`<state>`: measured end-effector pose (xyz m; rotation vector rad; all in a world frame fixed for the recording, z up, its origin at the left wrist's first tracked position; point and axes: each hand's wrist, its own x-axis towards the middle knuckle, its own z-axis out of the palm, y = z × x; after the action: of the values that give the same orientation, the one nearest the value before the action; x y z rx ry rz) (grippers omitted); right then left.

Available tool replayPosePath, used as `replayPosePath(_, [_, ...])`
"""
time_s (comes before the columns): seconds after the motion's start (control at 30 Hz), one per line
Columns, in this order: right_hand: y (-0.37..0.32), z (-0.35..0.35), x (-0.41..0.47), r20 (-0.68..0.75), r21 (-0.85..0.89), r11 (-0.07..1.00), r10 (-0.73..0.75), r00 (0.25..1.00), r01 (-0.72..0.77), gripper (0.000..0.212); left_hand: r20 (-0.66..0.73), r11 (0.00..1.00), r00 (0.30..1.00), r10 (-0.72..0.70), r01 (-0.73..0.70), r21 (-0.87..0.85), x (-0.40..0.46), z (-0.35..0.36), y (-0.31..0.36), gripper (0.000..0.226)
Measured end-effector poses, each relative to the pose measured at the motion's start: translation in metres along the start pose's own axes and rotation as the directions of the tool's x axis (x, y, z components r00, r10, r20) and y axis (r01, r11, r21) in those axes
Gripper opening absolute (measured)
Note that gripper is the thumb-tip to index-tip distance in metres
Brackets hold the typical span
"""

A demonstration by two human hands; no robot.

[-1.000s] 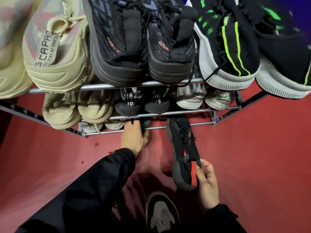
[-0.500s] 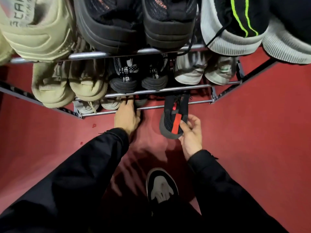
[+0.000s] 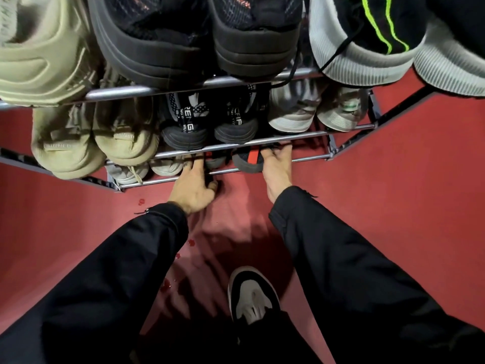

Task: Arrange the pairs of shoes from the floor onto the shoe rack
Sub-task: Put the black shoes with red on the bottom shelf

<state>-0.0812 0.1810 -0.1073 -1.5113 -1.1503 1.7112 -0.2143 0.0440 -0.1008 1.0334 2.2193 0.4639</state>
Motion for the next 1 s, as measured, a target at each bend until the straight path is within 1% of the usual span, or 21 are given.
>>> replayPosePath(0.07, [-0.002, 0.009, 0.006, -0.021, -0.100, 0.995, -0.031, 0.999, 0.028, 0.036, -0.001, 1.000, 1.000, -0.001, 0.001, -0.005, 0.000, 0.000, 0.000, 0.086])
replayPosePath(0.13, [-0.002, 0.014, 0.007, -0.024, -0.249, 0.968, -0.043, 0.999, 0.036, 0.038, 0.003, 1.000, 1.000, -0.006, 0.006, -0.010, 0.000, 0.000, 0.001, 0.084])
replayPosePath(0.17, [-0.002, 0.015, 0.006, -0.017, -0.345, 0.937, -0.067, 0.998, 0.057, 0.035, 0.008, 1.000, 1.000, -0.009, 0.009, -0.016, 0.000, 0.000, 0.000, 0.083])
replayPosePath(0.23, [0.002, 0.016, 0.003, -0.018, -0.555, 0.823, -0.157, 0.987, 0.120, 0.025, 0.012, 1.000, 1.000, -0.011, 0.012, -0.028, 0.000, -0.001, 0.001, 0.081])
replayPosePath(0.27, [0.004, 0.016, 0.000, -0.019, -0.617, 0.773, -0.203, 0.979, 0.149, 0.029, 0.011, 0.999, 1.000, -0.012, 0.012, -0.036, -0.001, -0.001, 0.001, 0.080])
replayPosePath(0.3, [0.007, 0.015, 0.000, -0.025, -0.633, 0.756, -0.236, 0.971, 0.167, 0.034, 0.008, 0.999, 1.000, -0.012, 0.012, -0.043, -0.001, 0.000, 0.001, 0.078])
replayPosePath(0.33, [0.008, 0.015, -0.002, -0.032, -0.618, 0.766, -0.251, 0.967, 0.178, 0.036, 0.007, 0.999, 1.000, -0.016, 0.016, -0.047, -0.002, 0.000, -0.001, 0.077])
replayPosePath(0.43, [0.014, 0.010, 0.001, -0.010, -0.562, 0.801, -0.257, 0.966, 0.207, 0.033, 0.007, 0.997, 1.000, -0.022, 0.022, -0.075, -0.003, 0.002, -0.003, 0.075])
replayPosePath(0.53, [0.015, 0.007, -0.001, 0.003, -0.584, 0.790, -0.229, 0.973, 0.188, 0.032, 0.005, 0.997, 1.000, -0.026, 0.026, -0.079, -0.005, 0.003, -0.001, 0.075])
replayPosePath(0.6, [0.012, 0.005, -0.003, 0.017, -0.555, 0.816, -0.182, 0.983, 0.161, 0.032, -0.016, 0.995, 0.999, -0.028, 0.027, -0.094, -0.009, 0.003, 0.000, 0.073])
replayPosePath(0.63, [0.010, 0.004, -0.003, 0.028, -0.535, 0.830, -0.170, 0.985, 0.158, 0.031, -0.043, 0.991, 0.998, -0.036, 0.030, -0.132, -0.012, 0.002, 0.001, 0.069])
replayPosePath(0.7, [0.006, -0.001, -0.006, 0.031, -0.495, 0.851, -0.187, 0.982, 0.177, 0.029, -0.090, 0.951, 0.992, -0.083, 0.052, -0.305, -0.020, 0.001, -0.002, 0.060])
replayPosePath(0.73, [0.005, -0.004, -0.008, 0.030, -0.478, 0.856, -0.209, 0.978, 0.197, 0.028, -0.102, 0.928, 0.990, -0.102, 0.058, -0.369, -0.026, 0.002, -0.005, 0.058])
replayPosePath(0.77, [0.008, -0.008, -0.009, 0.034, -0.468, 0.855, -0.235, 0.971, 0.223, 0.027, -0.115, 0.913, 0.987, -0.115, 0.060, -0.404, -0.031, 0.005, -0.010, 0.062])
replayPosePath(0.83, [0.013, -0.010, -0.017, 0.069, -0.492, 0.830, -0.263, 0.962, 0.262, 0.029, -0.109, 0.918, 0.984, -0.140, 0.088, -0.387, -0.046, 0.010, -0.017, 0.073])
replayPosePath(0.87, [0.016, -0.011, -0.020, 0.094, -0.517, 0.812, -0.261, 0.961, 0.271, 0.034, -0.097, 0.921, 0.984, -0.150, 0.103, -0.375, -0.053, 0.012, -0.019, 0.074])
replayPosePath(0.93, [0.021, -0.010, -0.023, 0.130, -0.549, 0.787, -0.253, 0.959, 0.282, 0.042, -0.089, 0.923, 0.984, -0.155, 0.112, -0.367, -0.067, 0.016, -0.020, 0.071])
replayPosePath(1.0, [0.023, -0.010, -0.020, 0.130, -0.575, 0.763, -0.272, 0.953, 0.296, 0.042, -0.088, 0.935, 0.985, -0.146, 0.108, -0.338, -0.077, 0.020, -0.017, 0.066])
